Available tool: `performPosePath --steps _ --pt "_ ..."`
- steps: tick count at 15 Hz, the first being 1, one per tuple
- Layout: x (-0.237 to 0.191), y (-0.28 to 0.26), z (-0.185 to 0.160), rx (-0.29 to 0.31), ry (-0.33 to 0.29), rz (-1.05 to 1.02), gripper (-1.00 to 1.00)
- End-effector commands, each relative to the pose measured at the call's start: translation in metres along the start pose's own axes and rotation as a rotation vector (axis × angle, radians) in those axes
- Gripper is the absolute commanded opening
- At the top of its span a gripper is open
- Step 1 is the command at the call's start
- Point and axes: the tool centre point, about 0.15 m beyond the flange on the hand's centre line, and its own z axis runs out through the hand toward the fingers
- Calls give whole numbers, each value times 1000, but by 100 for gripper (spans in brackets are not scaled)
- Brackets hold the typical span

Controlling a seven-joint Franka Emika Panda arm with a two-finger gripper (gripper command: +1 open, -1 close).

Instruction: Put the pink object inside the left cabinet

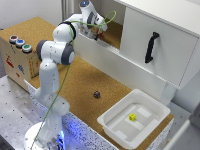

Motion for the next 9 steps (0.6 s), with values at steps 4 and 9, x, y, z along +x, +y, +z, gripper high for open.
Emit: performPosePath --steps 4,9 --pt "-44 -37 -89 -101 130 -30 100" --pt "-111 -50 -124 -87 82 -74 100"
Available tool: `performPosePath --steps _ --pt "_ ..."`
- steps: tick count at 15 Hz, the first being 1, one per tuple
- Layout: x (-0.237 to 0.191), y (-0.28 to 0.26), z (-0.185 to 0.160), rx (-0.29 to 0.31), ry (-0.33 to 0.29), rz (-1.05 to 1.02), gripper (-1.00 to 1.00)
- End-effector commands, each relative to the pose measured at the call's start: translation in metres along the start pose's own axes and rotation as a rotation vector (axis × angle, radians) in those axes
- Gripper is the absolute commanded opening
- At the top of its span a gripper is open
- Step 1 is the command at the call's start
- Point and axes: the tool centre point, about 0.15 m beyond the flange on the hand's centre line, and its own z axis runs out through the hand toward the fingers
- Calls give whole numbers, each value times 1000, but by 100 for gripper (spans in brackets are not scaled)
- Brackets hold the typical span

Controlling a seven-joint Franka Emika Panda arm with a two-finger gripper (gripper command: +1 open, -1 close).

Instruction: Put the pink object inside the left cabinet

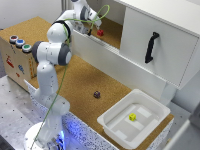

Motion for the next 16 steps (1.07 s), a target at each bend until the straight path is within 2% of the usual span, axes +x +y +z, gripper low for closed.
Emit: performPosePath --steps 1,5,8,10,11,13,14,16 --pt "-95 -14 -45 -63 55 -16 100" --pt "-172 -8 -63 -33 -46 40 100" --pt "-211 -20 -82 13 -104 28 100" --pt "-232 -27 -94 56 -152 14 100" --pt "-240 -29 -101 54 -172 8 100" --pt "-257 -38 -109 90 -243 -16 100" --pt "-262 -42 -109 90 -260 -24 100" --pt "-278 -55 -103 138 -336 -60 100"
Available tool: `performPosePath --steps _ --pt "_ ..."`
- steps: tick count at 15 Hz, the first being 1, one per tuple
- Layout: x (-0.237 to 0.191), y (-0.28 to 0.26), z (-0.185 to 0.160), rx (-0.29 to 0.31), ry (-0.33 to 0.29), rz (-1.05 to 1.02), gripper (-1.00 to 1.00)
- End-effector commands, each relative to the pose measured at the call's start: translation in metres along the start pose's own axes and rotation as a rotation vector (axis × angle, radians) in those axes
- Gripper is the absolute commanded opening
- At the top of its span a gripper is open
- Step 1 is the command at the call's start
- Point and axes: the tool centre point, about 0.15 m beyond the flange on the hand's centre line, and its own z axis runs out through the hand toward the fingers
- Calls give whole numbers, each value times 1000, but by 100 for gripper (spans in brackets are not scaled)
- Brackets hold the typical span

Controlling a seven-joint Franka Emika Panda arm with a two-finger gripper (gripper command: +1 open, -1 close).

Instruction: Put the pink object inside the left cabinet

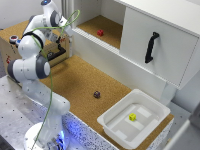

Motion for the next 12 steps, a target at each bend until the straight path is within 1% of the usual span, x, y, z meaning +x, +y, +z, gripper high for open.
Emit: performPosePath --steps 1,2,3,6,7,8,9,12 --pt "-49 -20 15 131 -151 -98 100" --pt "-52 -27 22 153 -190 -130 100" --pt "-55 -34 27 171 -215 -153 100" --pt "-68 -49 45 195 -264 -177 100" --pt "-75 -54 54 193 -287 -185 100" --pt "-79 -57 62 204 -296 -177 100" --pt "-84 -60 70 200 -313 -169 100" --pt "-98 -67 92 222 -334 -129 100"
